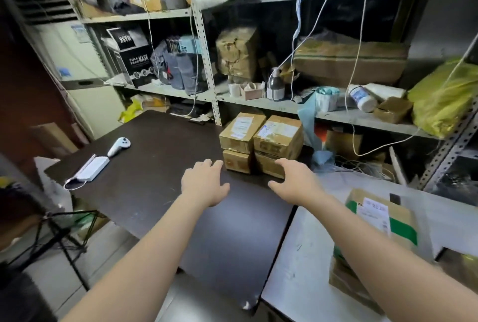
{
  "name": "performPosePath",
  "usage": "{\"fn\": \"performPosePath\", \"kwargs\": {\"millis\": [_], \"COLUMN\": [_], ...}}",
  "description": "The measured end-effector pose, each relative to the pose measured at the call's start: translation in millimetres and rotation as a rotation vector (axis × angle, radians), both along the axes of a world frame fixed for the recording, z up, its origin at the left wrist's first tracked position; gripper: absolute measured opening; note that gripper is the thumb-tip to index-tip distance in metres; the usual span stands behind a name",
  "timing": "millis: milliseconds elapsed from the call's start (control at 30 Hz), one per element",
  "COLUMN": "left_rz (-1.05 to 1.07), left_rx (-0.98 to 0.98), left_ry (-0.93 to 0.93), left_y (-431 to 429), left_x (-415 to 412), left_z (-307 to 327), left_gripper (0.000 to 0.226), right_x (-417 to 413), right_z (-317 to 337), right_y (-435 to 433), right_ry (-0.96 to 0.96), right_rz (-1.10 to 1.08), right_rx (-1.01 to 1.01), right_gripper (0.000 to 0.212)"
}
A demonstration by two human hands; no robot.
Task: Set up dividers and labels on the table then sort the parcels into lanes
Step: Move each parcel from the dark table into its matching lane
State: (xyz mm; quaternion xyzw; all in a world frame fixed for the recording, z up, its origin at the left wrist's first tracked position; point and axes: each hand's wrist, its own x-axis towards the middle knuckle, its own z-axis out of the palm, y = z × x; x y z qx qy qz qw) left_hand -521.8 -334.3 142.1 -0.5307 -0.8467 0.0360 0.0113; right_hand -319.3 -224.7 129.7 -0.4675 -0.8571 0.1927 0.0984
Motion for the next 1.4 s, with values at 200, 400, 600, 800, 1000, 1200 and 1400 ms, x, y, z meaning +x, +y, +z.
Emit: {"fn": "performPosePath", "kwargs": {"millis": [200,400,600,800,1000,1200,1400], "left_rz": [0.015,0.012,-0.003,-0.044,-0.058,-0.083,-0.118], "left_rx": [0.010,0.055,0.080,0.095,0.148,0.202,0.370], "left_ry": [-0.073,-0.283,-0.668,-1.061,-1.271,-1.252,-1.127], "left_y": [69,153,238,287,294,270,225], "left_x": [-80,-163,-225,-245,-247,-246,-213], "left_z": [-11,-43,-89,-118,-126,-100,-46], "left_gripper": [0.064,0.064,0.072,0.079,0.053,0.045,0.045], "right_x": [-77,-166,-249,-289,-294,-286,-254], "right_z": [-3,-23,-60,-77,-80,-55,-14], "right_y": [68,122,165,197,196,172,134], "right_ry": [0.014,0.126,0.205,0.190,0.258,0.324,0.442], "right_rz": [-0.059,-0.145,-0.325,-0.518,-0.648,-0.626,-0.616], "right_rx": [-0.026,-0.112,-0.138,-0.125,-0.172,-0.147,-0.120], "right_gripper": [0.065,0.058,0.051,0.055,0.052,0.052,0.057]}}
